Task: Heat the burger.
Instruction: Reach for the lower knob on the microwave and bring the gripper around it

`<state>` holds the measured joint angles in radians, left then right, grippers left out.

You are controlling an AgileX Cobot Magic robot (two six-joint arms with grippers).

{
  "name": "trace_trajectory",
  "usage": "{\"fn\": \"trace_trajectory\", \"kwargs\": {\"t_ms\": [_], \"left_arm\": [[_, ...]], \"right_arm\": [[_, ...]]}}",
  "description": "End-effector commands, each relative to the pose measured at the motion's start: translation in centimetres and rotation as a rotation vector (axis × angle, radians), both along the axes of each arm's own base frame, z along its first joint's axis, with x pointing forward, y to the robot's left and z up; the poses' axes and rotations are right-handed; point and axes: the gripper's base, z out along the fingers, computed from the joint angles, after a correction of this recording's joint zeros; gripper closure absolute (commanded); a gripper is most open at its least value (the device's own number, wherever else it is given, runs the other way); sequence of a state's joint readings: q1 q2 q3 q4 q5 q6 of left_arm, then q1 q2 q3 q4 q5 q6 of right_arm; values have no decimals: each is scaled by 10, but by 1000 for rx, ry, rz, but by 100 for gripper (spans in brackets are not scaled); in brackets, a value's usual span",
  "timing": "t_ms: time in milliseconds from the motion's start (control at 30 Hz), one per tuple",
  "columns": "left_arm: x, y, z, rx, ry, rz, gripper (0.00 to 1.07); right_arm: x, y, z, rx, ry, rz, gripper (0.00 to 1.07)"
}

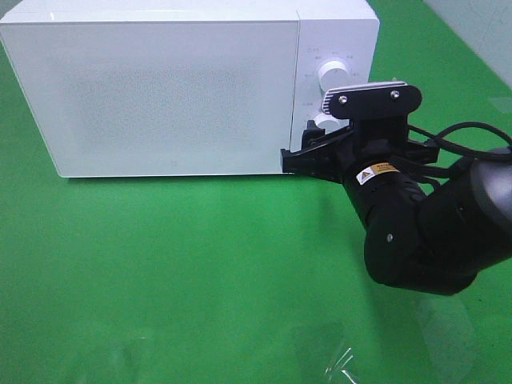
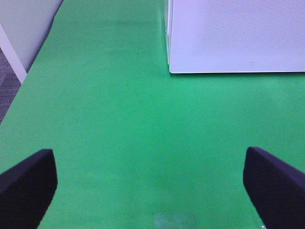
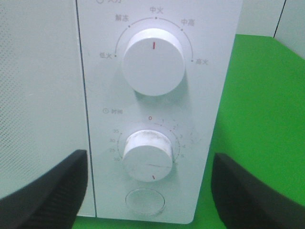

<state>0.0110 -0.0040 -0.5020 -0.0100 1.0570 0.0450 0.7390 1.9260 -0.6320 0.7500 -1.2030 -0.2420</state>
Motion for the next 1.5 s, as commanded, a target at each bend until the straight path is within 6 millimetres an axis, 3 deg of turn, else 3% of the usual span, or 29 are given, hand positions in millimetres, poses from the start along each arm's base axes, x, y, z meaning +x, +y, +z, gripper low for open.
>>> {"fn": "trace_trajectory", "kwargs": {"t_ms": [33,500,767,1100,1500], "left_arm": [[-3,-1,1,-9,-36,3,8],[-3,0,1,-6,-36,5,8],[-3,0,1,-6,-36,5,8],[-3,0,1,-6,-36,5,8],[-3,0,1,-6,-36,5,8]], "right_arm": [[13,2,-5,-2,-10,2,37],[38,7,-24,-4,22,-23,37],[58,0,-20,7,3,-34,37],[63,3,-24,2,2,-16,37],[58,11,-19,-2,-40,-3,48]]}}
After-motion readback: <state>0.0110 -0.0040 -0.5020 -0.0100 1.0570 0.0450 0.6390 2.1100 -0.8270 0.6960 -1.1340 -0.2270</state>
